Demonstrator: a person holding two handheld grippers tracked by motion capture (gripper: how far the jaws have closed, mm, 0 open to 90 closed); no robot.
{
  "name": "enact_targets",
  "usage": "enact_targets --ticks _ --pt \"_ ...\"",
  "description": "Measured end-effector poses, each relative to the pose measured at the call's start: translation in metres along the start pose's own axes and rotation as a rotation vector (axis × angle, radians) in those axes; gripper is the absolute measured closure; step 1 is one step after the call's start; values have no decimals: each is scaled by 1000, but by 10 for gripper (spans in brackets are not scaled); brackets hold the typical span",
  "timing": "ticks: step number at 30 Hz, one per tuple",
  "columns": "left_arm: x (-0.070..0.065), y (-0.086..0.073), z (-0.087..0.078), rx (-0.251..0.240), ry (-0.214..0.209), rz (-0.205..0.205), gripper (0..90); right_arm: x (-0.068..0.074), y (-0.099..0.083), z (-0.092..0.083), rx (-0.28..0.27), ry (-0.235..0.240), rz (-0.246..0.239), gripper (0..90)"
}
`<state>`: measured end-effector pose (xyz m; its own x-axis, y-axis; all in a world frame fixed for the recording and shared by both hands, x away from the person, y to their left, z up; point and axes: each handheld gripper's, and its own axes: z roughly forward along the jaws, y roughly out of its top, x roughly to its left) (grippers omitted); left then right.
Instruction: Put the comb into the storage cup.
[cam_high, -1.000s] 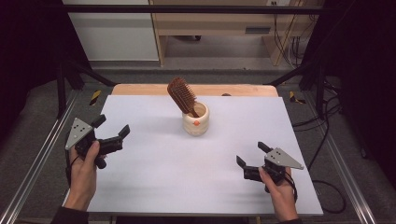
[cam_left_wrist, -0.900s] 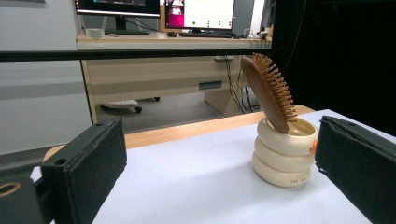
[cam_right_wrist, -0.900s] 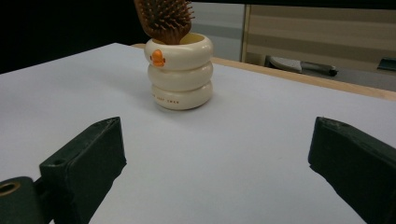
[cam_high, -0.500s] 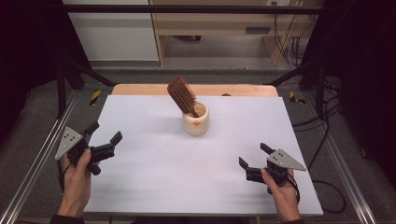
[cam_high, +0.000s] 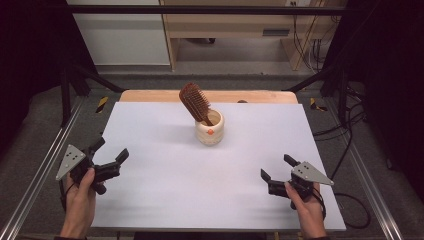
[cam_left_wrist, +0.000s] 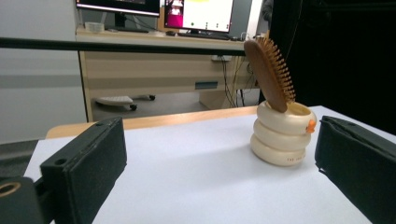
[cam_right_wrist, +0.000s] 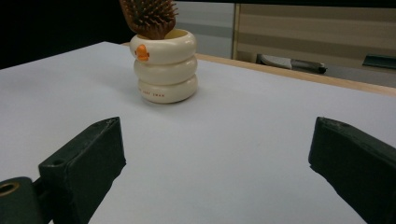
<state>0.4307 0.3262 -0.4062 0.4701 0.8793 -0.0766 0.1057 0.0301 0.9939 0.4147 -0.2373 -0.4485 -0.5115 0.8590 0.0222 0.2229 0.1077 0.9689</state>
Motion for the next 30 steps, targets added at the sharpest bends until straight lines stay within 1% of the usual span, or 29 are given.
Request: enact_targets --ticks 2,5,7,10,13,15,21,25,27,28,30 --pt "0 -4 -1 6 0 -5 24 -1 -2 -1 2 1 -11 39" --pt "-1 -10 -1 12 1 -15 24 -3 -4 -3 0 0 -7 39" --pt "-2 -13 -1 9 1 -29 24 -5 -5 -4 -8 -1 3 41" --pt "-3 -18 -2 8 -4 -38 24 -6 -5 -3 -17 3 -7 40" --pt "-4 -23 -1 10 -8 -57 24 -6 -4 -3 -26 9 -7 38" --pt "-5 -25 -1 15 -12 -62 24 -6 -4 -3 -34 9 -10 37" --pt "-10 -29 -2 15 -15 -52 24 -4 -6 -2 -38 24 -8 43" --pt "-17 -29 -4 25 -23 -10 24 -3 -7 2 -31 36 2 43" --pt "-22 -31 -4 32 -29 -5 24 -3 -8 4 -27 38 5 43" --pt "-23 -32 -3 41 -29 3 24 -3 -9 4 -26 39 14 43" --pt "-27 -35 -2 52 -28 5 24 -3 -10 6 -24 38 21 44"
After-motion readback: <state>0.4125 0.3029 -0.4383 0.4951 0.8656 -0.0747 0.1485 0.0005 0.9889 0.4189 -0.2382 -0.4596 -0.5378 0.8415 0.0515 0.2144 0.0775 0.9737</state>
